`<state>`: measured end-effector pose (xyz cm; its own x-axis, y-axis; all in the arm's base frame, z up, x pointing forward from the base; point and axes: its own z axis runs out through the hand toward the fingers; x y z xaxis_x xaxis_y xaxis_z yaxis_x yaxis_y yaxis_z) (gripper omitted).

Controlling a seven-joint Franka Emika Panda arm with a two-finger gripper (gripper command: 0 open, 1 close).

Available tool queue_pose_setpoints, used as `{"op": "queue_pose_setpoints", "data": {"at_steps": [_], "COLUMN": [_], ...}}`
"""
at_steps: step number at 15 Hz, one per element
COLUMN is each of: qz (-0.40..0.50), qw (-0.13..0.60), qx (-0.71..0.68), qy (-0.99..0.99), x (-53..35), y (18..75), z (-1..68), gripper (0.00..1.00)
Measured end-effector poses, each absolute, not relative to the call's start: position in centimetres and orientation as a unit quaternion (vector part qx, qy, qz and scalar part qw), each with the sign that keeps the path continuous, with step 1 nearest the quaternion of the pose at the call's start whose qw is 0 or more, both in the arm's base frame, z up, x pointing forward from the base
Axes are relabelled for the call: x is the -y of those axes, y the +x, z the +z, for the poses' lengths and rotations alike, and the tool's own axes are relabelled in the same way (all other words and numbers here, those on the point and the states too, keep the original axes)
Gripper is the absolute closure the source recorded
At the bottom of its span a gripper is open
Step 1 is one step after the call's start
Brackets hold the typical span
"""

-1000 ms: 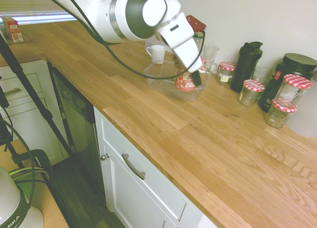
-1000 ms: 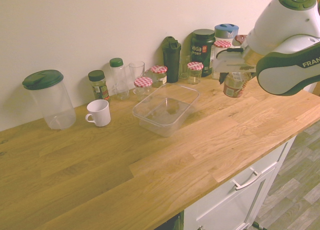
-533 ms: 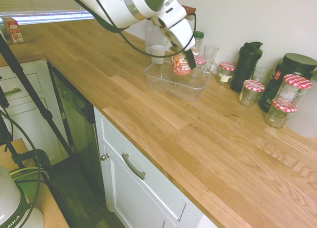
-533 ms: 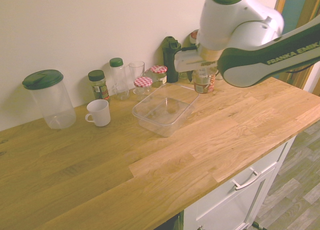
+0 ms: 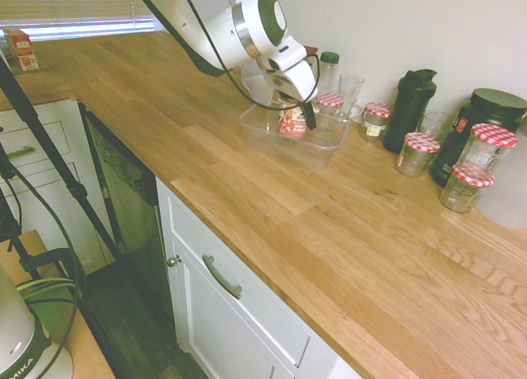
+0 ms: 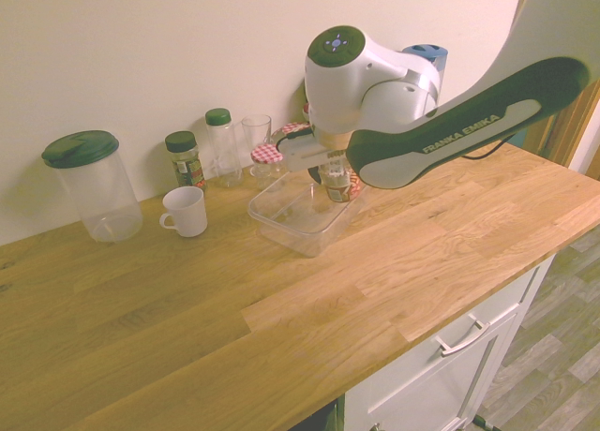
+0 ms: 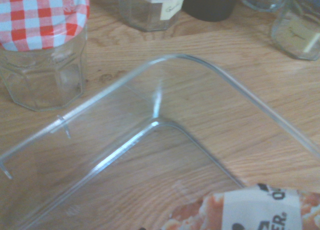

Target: Put the cereal into the container

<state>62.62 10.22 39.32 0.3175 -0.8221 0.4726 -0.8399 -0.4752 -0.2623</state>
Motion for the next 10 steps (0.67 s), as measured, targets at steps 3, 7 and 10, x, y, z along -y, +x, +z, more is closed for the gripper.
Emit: {"op": "queue_pose_setpoints", "data": {"at_steps": [3,7,10], "qz": [0.25,0.236,0.222], "qw": [-0.003,-0.01,-0.011], "qx": [0.5,0.499,0.503], "qy": [0.829,0.834,0.835], "x": [-10.7,-10.8,-9.9], "y": [64.2,64.8,65.0], "z": [36.8,36.4,35.9], "gripper": [1.0,0.0,0.0]}}
